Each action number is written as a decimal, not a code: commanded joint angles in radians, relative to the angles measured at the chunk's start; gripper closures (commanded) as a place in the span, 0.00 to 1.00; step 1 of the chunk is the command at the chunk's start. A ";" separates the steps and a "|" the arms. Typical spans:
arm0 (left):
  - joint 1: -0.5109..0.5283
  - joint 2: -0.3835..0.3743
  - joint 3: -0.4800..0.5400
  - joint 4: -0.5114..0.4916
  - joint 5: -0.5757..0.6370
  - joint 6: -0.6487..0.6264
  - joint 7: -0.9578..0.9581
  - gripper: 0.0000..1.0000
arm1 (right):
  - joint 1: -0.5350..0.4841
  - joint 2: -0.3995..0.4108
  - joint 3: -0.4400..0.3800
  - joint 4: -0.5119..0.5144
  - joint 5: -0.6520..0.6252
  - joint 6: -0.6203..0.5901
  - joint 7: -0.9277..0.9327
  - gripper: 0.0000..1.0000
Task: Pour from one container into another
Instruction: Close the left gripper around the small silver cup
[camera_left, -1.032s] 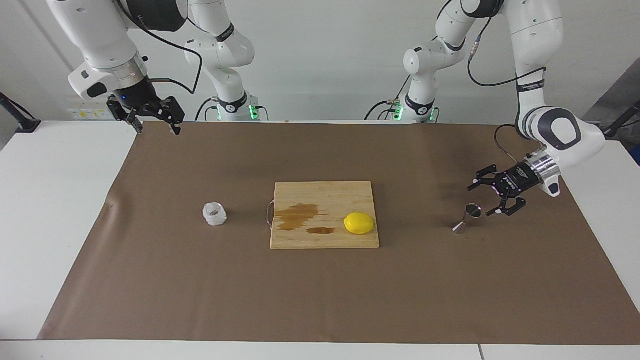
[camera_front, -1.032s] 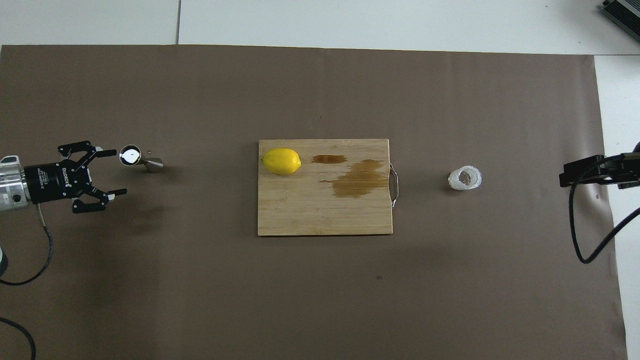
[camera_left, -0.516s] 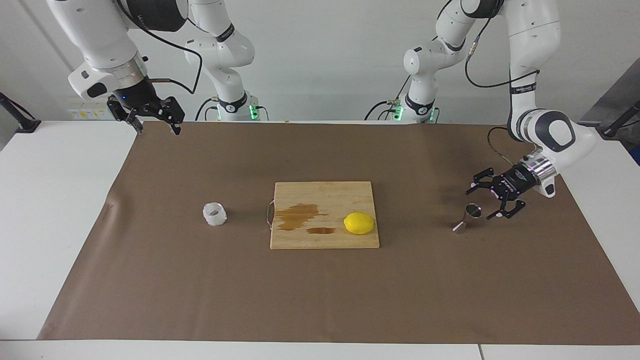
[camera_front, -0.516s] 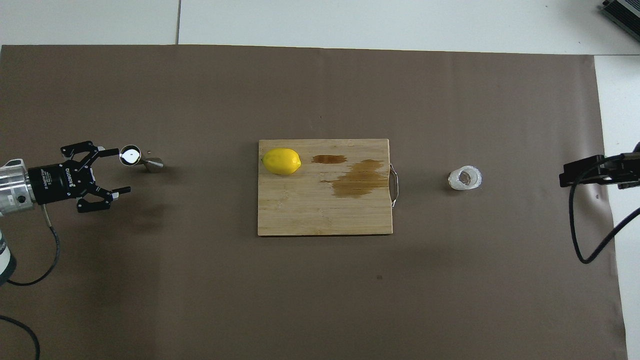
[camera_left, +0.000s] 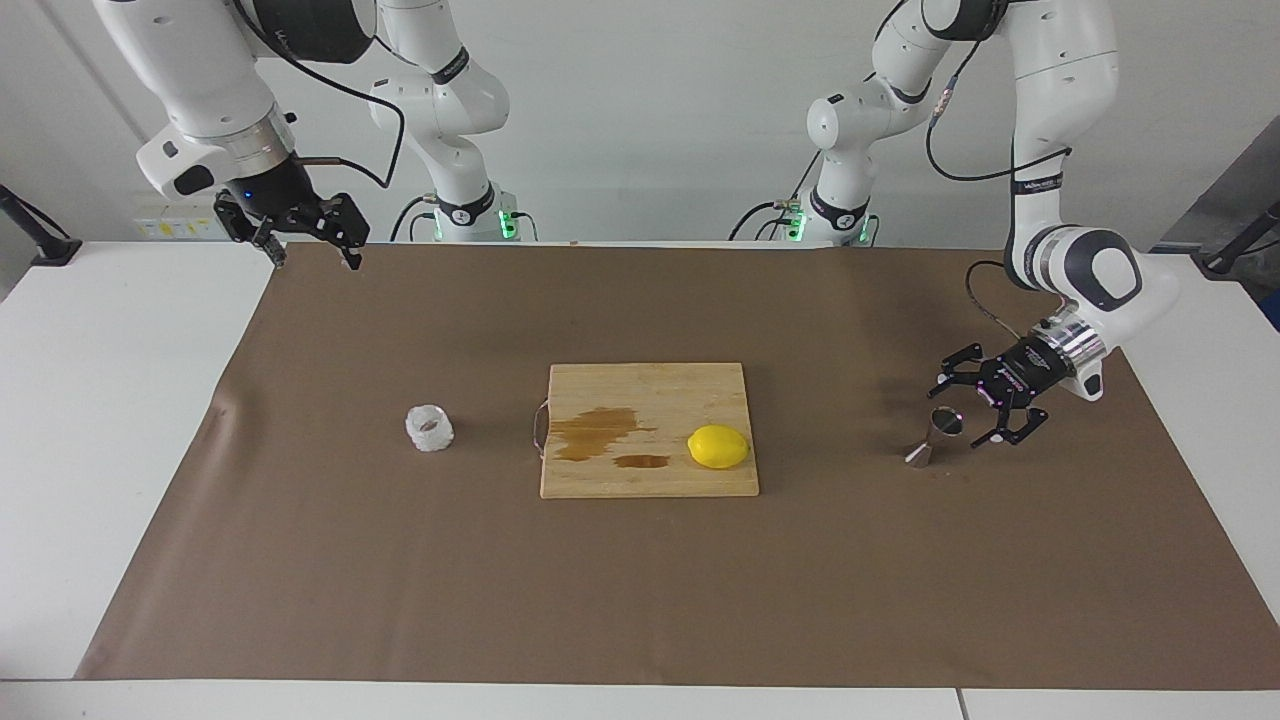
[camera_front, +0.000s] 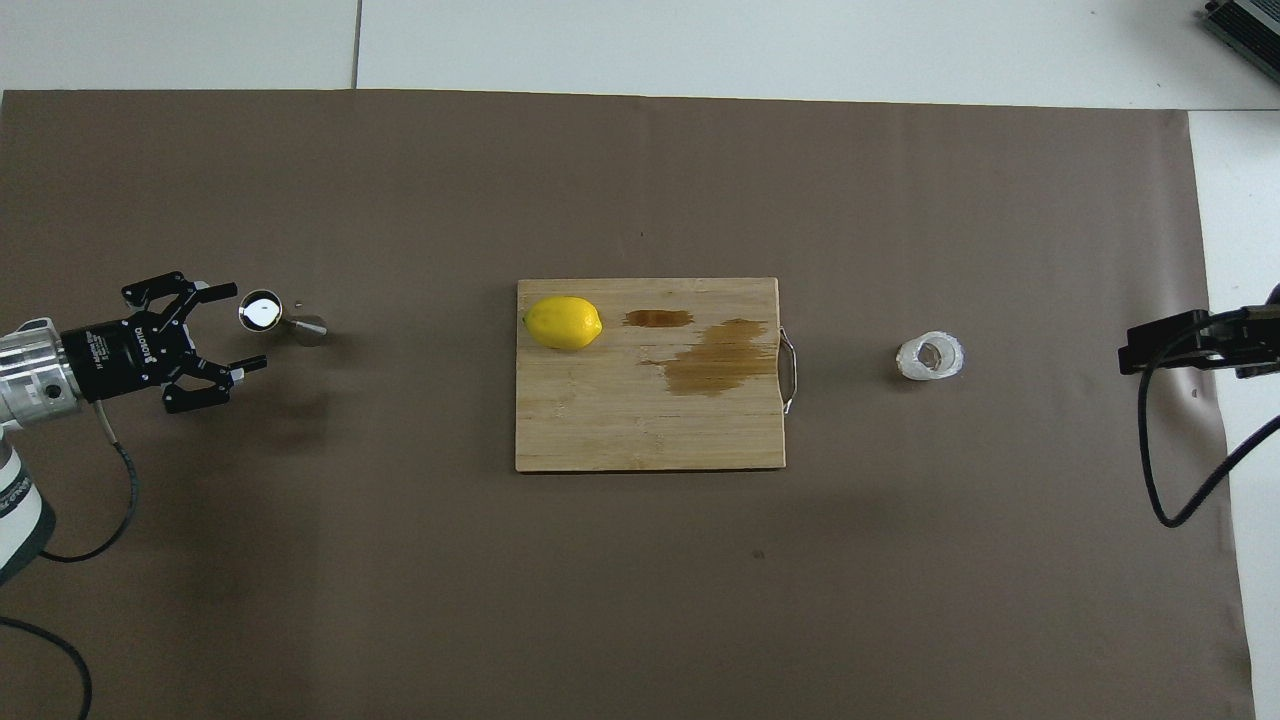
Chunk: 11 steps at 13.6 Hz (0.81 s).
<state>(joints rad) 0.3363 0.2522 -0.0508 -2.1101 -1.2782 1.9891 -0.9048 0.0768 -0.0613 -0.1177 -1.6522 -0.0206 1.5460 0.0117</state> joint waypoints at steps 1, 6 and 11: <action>-0.020 -0.002 0.005 -0.008 -0.030 0.019 -0.006 0.00 | -0.002 0.000 -0.002 0.000 -0.001 -0.001 -0.019 0.00; -0.028 -0.004 0.005 -0.014 -0.055 0.019 -0.005 0.00 | -0.003 0.000 -0.002 0.000 -0.001 0.000 -0.019 0.00; -0.028 -0.005 0.005 -0.018 -0.056 0.019 0.000 0.00 | -0.003 0.000 -0.002 0.000 -0.001 -0.001 -0.019 0.00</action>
<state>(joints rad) 0.3206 0.2522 -0.0525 -2.1121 -1.3141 1.9894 -0.9048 0.0768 -0.0613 -0.1177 -1.6522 -0.0206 1.5460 0.0117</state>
